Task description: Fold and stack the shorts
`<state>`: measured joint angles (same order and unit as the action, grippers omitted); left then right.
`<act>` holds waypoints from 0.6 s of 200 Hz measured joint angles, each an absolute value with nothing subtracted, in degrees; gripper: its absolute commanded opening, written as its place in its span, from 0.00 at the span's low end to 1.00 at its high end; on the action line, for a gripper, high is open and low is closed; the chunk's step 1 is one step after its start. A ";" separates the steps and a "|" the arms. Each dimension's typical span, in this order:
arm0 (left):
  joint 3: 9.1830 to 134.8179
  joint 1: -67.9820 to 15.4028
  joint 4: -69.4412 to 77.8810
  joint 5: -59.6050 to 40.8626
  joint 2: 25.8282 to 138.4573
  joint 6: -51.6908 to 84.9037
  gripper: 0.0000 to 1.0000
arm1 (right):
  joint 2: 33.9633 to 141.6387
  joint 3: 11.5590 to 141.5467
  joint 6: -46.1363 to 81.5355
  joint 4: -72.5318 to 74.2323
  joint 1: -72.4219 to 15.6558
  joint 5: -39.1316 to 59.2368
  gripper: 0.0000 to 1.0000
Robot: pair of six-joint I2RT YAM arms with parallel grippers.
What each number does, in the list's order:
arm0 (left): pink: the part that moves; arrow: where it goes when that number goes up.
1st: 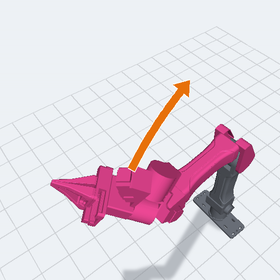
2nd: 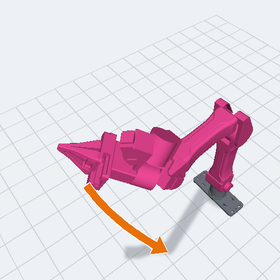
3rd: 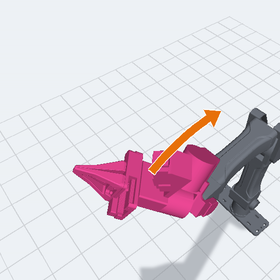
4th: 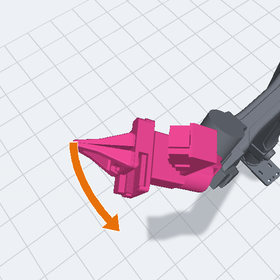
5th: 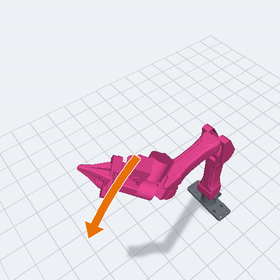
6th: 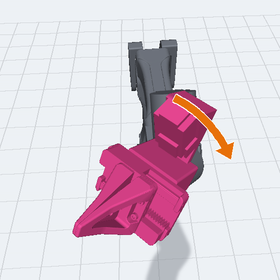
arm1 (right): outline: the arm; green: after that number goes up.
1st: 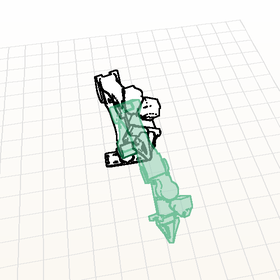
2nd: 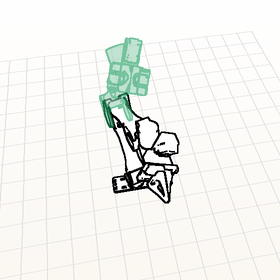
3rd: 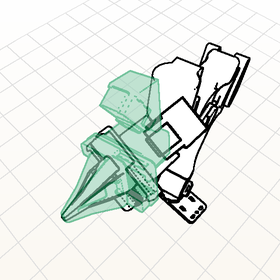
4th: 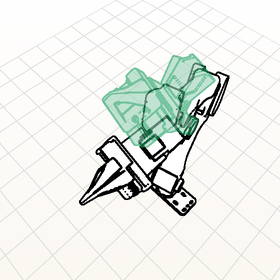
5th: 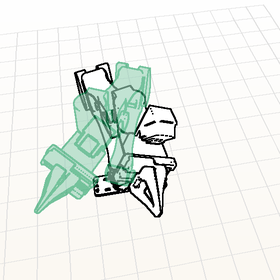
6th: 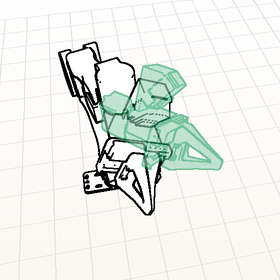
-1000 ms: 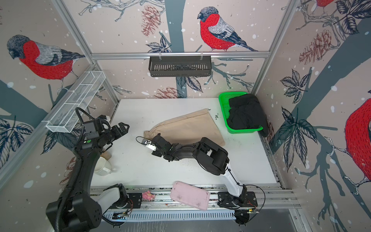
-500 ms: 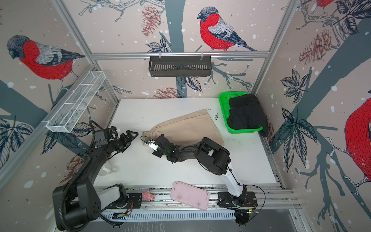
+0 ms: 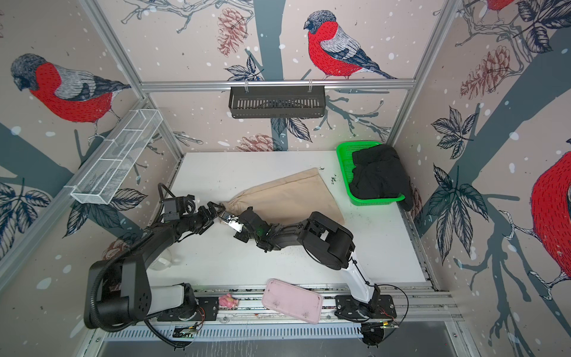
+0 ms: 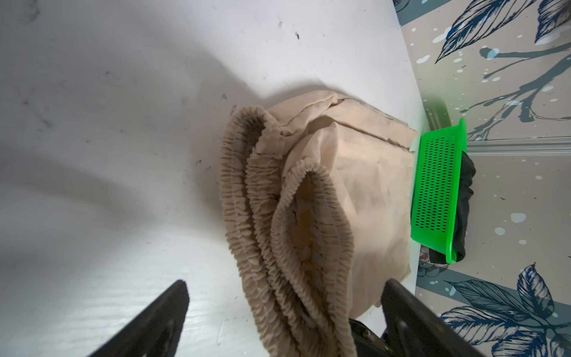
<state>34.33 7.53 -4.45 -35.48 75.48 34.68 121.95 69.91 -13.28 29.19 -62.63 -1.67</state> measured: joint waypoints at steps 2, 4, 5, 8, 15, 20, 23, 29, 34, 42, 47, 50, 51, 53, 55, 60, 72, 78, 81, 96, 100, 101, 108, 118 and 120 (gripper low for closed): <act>34.37 7.33 -4.38 -35.38 75.64 34.68 0.97 | 121.93 69.82 -13.28 29.21 -62.67 -1.63 0.01; 34.41 7.18 -4.29 -35.24 75.79 34.68 0.97 | 121.91 69.76 -13.28 29.23 -62.70 -1.58 0.00; 34.44 7.11 -4.27 -35.18 75.83 34.68 0.97 | 121.89 69.73 -13.28 29.23 -62.72 -1.58 0.00; 34.46 6.87 -4.10 -34.98 76.05 34.70 0.97 | 121.82 69.65 -13.28 29.23 -62.74 -1.58 0.01; 34.54 6.15 -3.55 -34.41 76.69 34.74 0.97 | 121.67 69.52 -13.28 29.34 -62.85 -1.61 0.00; 34.54 5.67 -3.16 -34.13 77.10 34.96 0.97 | 121.56 69.47 -13.28 29.50 -62.94 -1.58 0.00; 34.54 5.32 -2.90 -33.95 77.38 35.09 0.97 | 121.51 69.47 -13.28 29.61 -62.98 -1.58 0.00; 34.54 4.49 -2.44 -33.45 78.04 35.09 0.97 | 121.43 69.45 -13.28 29.91 -63.09 -1.58 0.01; 34.61 3.81 -2.20 -32.97 78.61 35.11 0.97 | 121.36 69.45 -13.28 30.15 -63.22 -1.58 0.01; 34.87 2.63 -1.96 -32.45 79.75 35.09 0.97 | 121.32 69.45 -13.28 30.48 -63.44 -1.61 0.01; 35.07 1.98 -1.98 -32.03 80.36 35.09 0.97 | 121.30 69.45 -13.28 30.50 -63.57 -1.58 0.01; 35.18 1.65 -1.98 -31.81 80.71 35.09 0.97 | 121.27 69.43 -13.28 30.50 -63.64 -1.58 0.01; 35.24 1.50 -1.98 -31.73 80.88 35.07 0.97 | 121.27 69.43 -13.28 30.50 -63.68 -1.58 0.01; 35.31 1.37 -1.98 -31.66 81.03 35.07 0.97 | 121.27 69.41 -13.28 30.50 -63.70 -1.58 0.01; 35.42 1.21 -1.98 -31.64 81.30 35.07 0.96 | 121.27 69.41 -13.28 30.50 -63.70 -1.58 0.01; 35.66 0.91 -1.98 -31.53 81.93 35.05 0.93 | 121.27 69.41 -13.28 30.48 -63.70 -1.58 0.01; 36.12 0.69 -1.93 -31.40 83.20 34.85 0.72 | 121.16 69.19 -13.28 30.46 -63.72 -1.58 0.02; 36.21 0.67 -1.93 -31.27 83.55 34.61 0.53 | 121.03 69.06 -13.26 30.48 -63.72 -1.56 0.06; 36.25 0.67 -1.98 -31.27 83.68 34.57 0.41 | 120.90 68.97 -13.23 30.46 -63.72 -1.54 0.08; 37.04 0.51 -2.09 -31.44 84.03 34.20 0.00 | 120.07 68.29 -12.27 30.48 -63.70 -1.50 0.36; 37.36 0.45 -2.22 -31.44 84.01 34.02 0.00 | 119.79 68.07 -11.92 30.52 -63.70 -1.32 0.42; 37.41 0.43 -2.24 -31.44 84.01 34.02 0.00 | 119.72 68.01 -11.90 30.50 -63.70 -1.28 0.44; 38.04 0.40 -2.46 -31.42 83.88 33.87 0.00 | 119.04 67.46 -11.81 30.70 -63.68 -0.89 0.53; 38.76 0.43 -3.03 -31.35 83.44 33.10 0.00 | 117.69 66.48 -10.41 31.00 -63.24 0.08 0.63; 38.89 0.43 -3.22 -31.33 83.31 32.93 0.00 | 117.36 66.26 -10.24 31.09 -63.13 0.49 0.65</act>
